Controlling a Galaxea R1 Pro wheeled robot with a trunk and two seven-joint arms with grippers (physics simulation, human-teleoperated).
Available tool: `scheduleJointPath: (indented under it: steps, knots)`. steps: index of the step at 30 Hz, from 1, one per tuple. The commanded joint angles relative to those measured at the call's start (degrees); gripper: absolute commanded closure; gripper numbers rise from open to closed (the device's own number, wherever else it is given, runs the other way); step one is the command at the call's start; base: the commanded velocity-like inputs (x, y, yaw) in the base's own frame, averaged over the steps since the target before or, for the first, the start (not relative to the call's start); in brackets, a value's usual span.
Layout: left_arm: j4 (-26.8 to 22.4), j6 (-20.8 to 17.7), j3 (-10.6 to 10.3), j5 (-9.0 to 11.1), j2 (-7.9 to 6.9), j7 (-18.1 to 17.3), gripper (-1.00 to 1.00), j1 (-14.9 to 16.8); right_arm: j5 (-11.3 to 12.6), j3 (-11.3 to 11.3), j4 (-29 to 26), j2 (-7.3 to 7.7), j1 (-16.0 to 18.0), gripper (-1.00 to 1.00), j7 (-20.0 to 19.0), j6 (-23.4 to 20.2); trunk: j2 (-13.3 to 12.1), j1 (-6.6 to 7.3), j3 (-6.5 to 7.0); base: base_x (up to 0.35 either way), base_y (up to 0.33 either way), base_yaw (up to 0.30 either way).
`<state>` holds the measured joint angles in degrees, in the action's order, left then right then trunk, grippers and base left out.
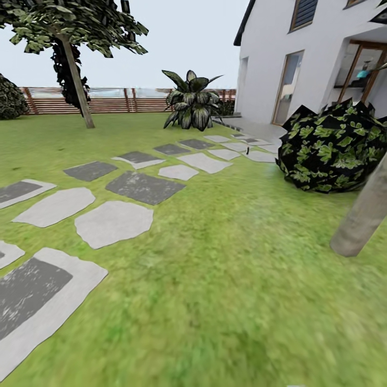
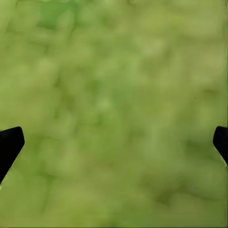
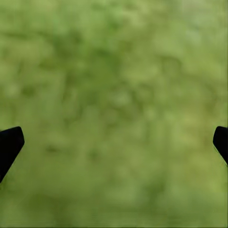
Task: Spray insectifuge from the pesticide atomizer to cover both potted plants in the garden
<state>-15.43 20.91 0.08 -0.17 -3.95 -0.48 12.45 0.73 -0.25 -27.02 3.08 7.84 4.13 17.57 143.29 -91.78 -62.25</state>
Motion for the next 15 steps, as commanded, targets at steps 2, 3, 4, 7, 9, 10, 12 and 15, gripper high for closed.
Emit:
scheduleJointPath:
  steps: [2,3,4,7,9,10,12,15]
  knots:
    - [0.0,0.2,0.0,0.0,-0.01,0.0,-1.00,0.0,0.1,0.0,0.0,0.00,0.0,-1.00,0.1,0.2,0.0,-0.02,-0.05,0.338,0.000,0.000]
    - [0.0,0.2,0.0,0.0,-0.01,0.0,-1.00,0.0,0.1,0.0,0.0,0.00,0.0,-1.00,0.1,0.2,0.0,-0.02,-0.05,0.338,0.000,0.000]
    - [0.0,0.2,0.0,-0.1,-0.01,0.0,-1.00,0.0,0.0,0.1,0.0,0.00,0.0,-1.00,0.1,0.2,0.0,-0.02,-0.05,0.338,0.000,0.000]
    - [0.0,0.2,0.0,-0.1,-0.01,0.0,-1.00,0.0,0.0,0.1,0.0,0.00,0.0,-1.00,0.1,0.2,0.0,-0.02,-0.05,0.338,0.000,0.000]
    - [0.0,0.2,0.0,-0.1,-0.01,0.0,-1.00,0.0,0.0,0.1,0.1,0.00,0.0,-1.00,0.1,0.2,0.0,-0.02,-0.05,0.338,0.000,0.000]
    - [0.0,0.2,0.0,-0.1,-0.01,0.0,-1.00,0.0,-0.1,0.1,0.1,0.00,0.0,-1.00,0.1,0.2,0.0,-0.02,-0.05,0.338,0.000,0.000]
    - [0.0,0.2,0.0,-0.1,-0.01,0.0,-1.00,0.0,-0.1,0.1,0.4,0.00,0.0,-1.00,0.1,0.2,0.0,-0.02,-0.05,0.338,0.000,0.000]
    - [0.0,0.2,0.0,-0.1,-0.01,0.0,-1.00,0.0,-0.1,0.1,1.6,0.00,0.0,-1.00,0.1,0.2,0.0,-0.02,-0.05,0.338,0.000,0.000]
